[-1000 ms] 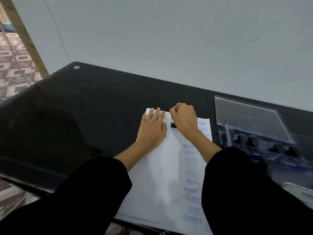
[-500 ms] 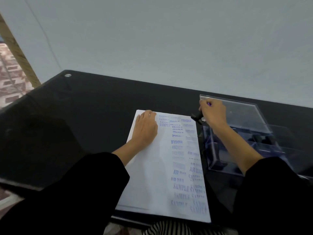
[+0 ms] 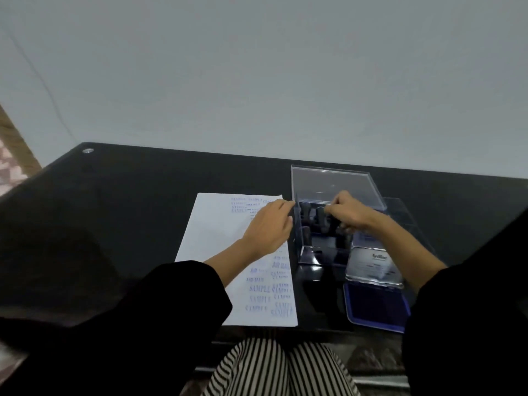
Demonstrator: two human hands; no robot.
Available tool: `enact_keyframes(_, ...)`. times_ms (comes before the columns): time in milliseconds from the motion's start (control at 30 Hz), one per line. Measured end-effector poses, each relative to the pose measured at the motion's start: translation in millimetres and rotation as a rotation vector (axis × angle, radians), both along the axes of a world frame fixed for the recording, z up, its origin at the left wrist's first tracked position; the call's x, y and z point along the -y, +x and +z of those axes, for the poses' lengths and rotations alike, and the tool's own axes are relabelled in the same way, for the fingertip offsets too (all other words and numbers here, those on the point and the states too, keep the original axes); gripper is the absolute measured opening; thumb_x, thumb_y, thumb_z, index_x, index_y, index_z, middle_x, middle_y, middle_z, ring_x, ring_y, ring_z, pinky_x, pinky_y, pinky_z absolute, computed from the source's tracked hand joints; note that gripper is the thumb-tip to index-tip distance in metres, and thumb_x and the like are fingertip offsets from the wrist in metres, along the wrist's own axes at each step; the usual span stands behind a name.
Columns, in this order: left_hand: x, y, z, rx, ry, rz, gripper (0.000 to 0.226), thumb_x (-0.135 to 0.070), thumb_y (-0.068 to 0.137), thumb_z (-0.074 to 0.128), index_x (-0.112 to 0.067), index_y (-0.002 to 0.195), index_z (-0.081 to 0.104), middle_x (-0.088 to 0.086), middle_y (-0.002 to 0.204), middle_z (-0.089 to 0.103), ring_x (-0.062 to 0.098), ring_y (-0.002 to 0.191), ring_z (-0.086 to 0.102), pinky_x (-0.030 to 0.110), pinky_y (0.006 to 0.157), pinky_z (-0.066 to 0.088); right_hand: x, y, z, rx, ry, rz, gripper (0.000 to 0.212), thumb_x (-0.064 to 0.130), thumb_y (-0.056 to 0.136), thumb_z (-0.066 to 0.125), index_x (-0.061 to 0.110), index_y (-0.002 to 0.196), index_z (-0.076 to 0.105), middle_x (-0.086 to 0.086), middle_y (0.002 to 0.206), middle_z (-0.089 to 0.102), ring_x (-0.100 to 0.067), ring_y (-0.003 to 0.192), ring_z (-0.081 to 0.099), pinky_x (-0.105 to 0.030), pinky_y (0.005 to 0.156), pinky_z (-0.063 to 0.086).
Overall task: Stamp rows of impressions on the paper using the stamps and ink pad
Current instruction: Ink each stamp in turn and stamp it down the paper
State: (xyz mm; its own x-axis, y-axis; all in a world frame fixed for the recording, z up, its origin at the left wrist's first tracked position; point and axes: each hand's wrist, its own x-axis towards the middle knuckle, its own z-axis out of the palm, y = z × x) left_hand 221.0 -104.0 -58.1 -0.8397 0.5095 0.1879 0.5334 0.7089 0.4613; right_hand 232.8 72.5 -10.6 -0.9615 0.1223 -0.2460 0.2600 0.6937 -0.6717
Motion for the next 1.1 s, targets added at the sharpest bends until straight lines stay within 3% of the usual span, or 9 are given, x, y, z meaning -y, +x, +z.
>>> enact_keyframes(167, -20.5, 18.8, -0.2, -0.001, -0.144, -0.078, 0.052, -0.024, 0.101, 0.030, -0.004, 0.148, 0.018, 0.011, 0.156, 0.020, 0.023, 0.144, 0.018, 0.033, 0.118, 0.018, -2.3, 15.9, -4.5, 0.034, 0.055, 0.000, 0.029, 0.012, 0.092, 0.056, 0.014, 0.069, 0.038, -0.006, 0.064, 0.047, -0.013, 0.049, 0.047, -0.020, 0.040, 0.035)
enact_keyframes(300, -24.2, 22.0, -7.4, 0.042, -0.266, -0.048, 0.054, -0.029, 0.103, 0.022, -0.006, 0.149, 0.010, 0.009, 0.159, 0.003, 0.023, 0.147, 0.005, 0.040, 0.119, 0.016, 0.6, 19.9, -12.5, -0.046, 0.159, -0.012, 0.016, 0.020, 0.089, 0.062, 0.009, 0.080, 0.055, -0.013, 0.087, 0.063, -0.012, 0.053, 0.052, -0.017, 0.045, 0.041)
enact_keyframes(467, -24.0, 23.5, -7.8, 0.046, -0.304, -0.043, 0.054, -0.030, 0.103, 0.019, -0.007, 0.149, 0.007, 0.008, 0.159, 0.000, 0.022, 0.147, 0.003, 0.041, 0.119, 0.017, 3.7, 22.8, -29.8, -0.194, 0.363, -0.088, 0.029, 0.028, 0.083, 0.069, 0.003, 0.097, 0.065, -0.014, 0.099, 0.068, -0.024, 0.089, 0.062, -0.029, 0.072, 0.044)
enact_keyframes(533, -24.8, 23.8, -8.8, 0.043, -0.304, -0.044, 0.053, -0.030, 0.103, 0.019, -0.006, 0.149, 0.008, 0.008, 0.159, 0.001, 0.022, 0.147, 0.003, 0.041, 0.119, 0.018, 4.1, 25.0, -35.8, -0.235, 0.375, -0.104, 0.030, 0.027, 0.081, 0.071, 0.005, 0.099, 0.062, -0.013, 0.099, 0.068, -0.025, 0.092, 0.062, -0.032, 0.077, 0.046)
enact_keyframes(767, -24.4, 23.0, -10.9, 0.052, -0.272, -0.042, 0.053, -0.028, 0.103, 0.020, -0.006, 0.149, 0.009, 0.008, 0.159, 0.001, 0.022, 0.147, 0.006, 0.042, 0.118, 0.020, 4.7, 28.5, -44.1, -0.343, 0.375, -0.132, 0.033, 0.027, 0.077, 0.075, 0.009, 0.098, 0.058, -0.009, 0.104, 0.056, -0.018, 0.084, 0.051, -0.027, 0.070, 0.038)
enact_keyframes(900, -24.5, 23.7, -10.7, 0.055, -0.263, -0.043, 0.053, -0.028, 0.103, 0.021, -0.006, 0.149, 0.010, 0.008, 0.159, 0.002, 0.022, 0.147, 0.006, 0.042, 0.118, 0.020, 5.5, 28.9, -43.8, -0.322, 0.399, -0.117, 0.034, 0.032, 0.076, 0.075, 0.009, 0.092, 0.056, -0.008, 0.091, 0.064, -0.021, 0.080, 0.057, -0.029, 0.066, 0.042)
enact_keyframes(1100, -23.6, 24.5, -9.0, 0.061, -0.250, -0.047, 0.052, -0.028, 0.103, 0.021, -0.006, 0.149, 0.011, 0.008, 0.159, 0.002, 0.022, 0.147, 0.007, 0.041, 0.118, 0.021, 12.8, 28.5, -39.5, -0.269, 0.711, -0.085, 0.041, 0.047, 0.083, 0.062, 0.010, 0.101, 0.061, -0.007, 0.098, 0.067, -0.024, 0.091, 0.064, -0.033, 0.072, 0.048)
